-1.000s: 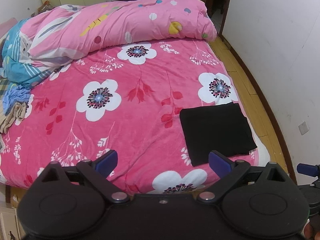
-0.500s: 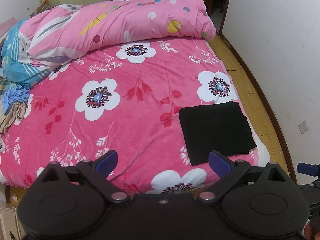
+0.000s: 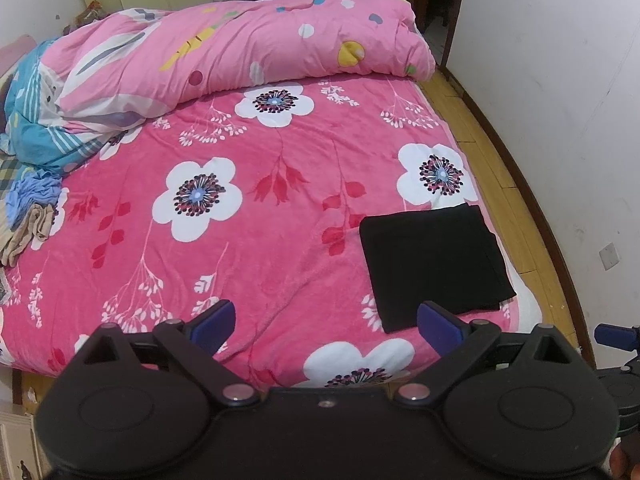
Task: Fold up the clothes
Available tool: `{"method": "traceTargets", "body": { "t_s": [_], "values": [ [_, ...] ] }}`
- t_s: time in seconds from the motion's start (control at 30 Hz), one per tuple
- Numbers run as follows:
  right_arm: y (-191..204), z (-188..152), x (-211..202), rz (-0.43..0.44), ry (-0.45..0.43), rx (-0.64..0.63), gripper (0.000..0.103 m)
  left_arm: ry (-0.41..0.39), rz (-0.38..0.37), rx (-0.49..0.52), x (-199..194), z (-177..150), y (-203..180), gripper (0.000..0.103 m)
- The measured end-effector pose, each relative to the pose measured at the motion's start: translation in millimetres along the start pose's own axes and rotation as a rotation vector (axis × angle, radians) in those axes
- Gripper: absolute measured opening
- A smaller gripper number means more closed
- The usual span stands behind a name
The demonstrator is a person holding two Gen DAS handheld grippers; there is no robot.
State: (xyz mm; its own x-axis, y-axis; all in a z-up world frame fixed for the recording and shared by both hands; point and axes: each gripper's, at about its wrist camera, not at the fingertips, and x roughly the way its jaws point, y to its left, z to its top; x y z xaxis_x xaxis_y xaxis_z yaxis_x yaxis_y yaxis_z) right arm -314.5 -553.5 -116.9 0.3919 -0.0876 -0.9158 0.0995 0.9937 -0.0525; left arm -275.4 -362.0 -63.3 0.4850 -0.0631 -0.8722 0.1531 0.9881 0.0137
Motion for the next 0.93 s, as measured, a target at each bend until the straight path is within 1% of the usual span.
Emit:
{"method": "traceTargets", "body": {
  "t_s": [0.87,0.93],
  "values": [
    [0.4,5.1,-0.5,0.001,-0.006,-0.001,0.103,-0.004,0.007,-0.002,0.9,4.1,2.5,0.098],
    [0.2,5.0,-0.6,0.001,-0.006,-0.001,0.103,-0.006,0.012,-0.01,3.2,4.8,-4.2,0.098]
  ]
}}
